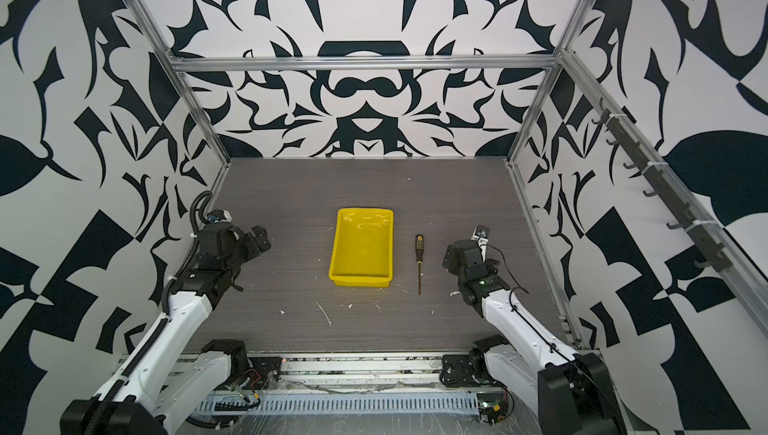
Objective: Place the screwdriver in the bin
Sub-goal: 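Move the right gripper over the black-and-yellow screwdriver handle while the left arm rises slightly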
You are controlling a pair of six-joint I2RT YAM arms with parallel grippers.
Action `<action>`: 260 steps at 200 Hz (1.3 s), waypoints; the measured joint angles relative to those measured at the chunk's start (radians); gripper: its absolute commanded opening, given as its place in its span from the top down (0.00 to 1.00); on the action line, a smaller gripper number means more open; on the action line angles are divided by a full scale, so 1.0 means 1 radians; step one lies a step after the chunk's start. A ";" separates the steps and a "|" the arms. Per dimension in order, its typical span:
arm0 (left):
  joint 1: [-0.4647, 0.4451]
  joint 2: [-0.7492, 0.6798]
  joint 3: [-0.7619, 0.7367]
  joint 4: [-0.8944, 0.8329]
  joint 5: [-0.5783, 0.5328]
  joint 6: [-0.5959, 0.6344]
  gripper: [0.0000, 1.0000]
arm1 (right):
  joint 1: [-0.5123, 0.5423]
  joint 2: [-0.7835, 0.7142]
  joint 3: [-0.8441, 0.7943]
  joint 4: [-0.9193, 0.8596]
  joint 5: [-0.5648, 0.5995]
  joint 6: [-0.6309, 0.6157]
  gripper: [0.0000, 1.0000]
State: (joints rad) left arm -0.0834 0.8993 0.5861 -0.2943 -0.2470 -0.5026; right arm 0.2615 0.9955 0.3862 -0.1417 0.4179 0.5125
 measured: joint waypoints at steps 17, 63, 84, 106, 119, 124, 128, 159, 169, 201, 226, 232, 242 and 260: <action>0.003 0.004 -0.003 -0.044 -0.022 -0.047 0.01 | 0.000 0.001 -0.002 0.014 -0.018 0.012 0.01; 0.005 -0.027 -0.019 -0.091 -0.079 -0.142 0.01 | 0.015 0.129 0.016 0.103 -0.163 -0.020 0.12; 0.006 -0.045 -0.056 -0.103 -0.120 -0.200 0.01 | 0.055 0.256 0.069 0.113 -0.246 -0.052 0.16; 0.007 -0.042 -0.064 -0.122 -0.137 -0.232 0.01 | 0.098 0.333 0.121 0.117 -0.293 -0.080 0.15; 0.006 -0.042 -0.065 -0.123 -0.143 -0.244 0.01 | 0.113 0.341 0.132 0.122 -0.306 -0.093 0.15; 0.006 -0.042 -0.065 -0.124 -0.146 -0.249 0.01 | 0.117 0.340 0.133 0.124 -0.310 -0.097 0.15; 0.006 -0.042 -0.065 -0.125 -0.149 -0.252 0.01 | 0.121 0.338 0.133 0.126 -0.313 -0.099 0.15; 0.006 -0.042 -0.066 -0.136 -0.157 -0.269 0.01 | 0.124 0.333 0.133 0.131 -0.318 -0.113 0.16; 0.006 -0.042 -0.069 -0.132 -0.155 -0.268 0.01 | 0.126 0.337 0.135 0.129 -0.318 -0.117 0.16; 0.006 -0.042 -0.070 -0.133 -0.152 -0.269 0.00 | 0.141 0.346 0.140 0.127 -0.318 -0.128 0.16; 0.006 -0.042 -0.070 -0.134 -0.150 -0.274 0.01 | 0.158 0.352 0.143 0.128 -0.321 -0.137 0.16; 0.006 -0.043 -0.071 -0.134 -0.150 -0.276 0.00 | 0.162 0.357 0.146 0.128 -0.324 -0.140 0.17; 0.006 -0.045 -0.073 -0.130 -0.150 -0.278 0.00 | 0.167 0.372 0.154 0.128 -0.331 -0.147 0.22; 0.007 -0.048 -0.082 -0.121 -0.141 -0.280 0.01 | 0.178 0.424 0.190 0.115 -0.343 -0.156 0.29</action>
State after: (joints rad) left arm -0.0765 0.8513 0.5041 -0.4152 -0.3878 -0.7830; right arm 0.4393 1.4193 0.5758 -0.0265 0.0746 0.3569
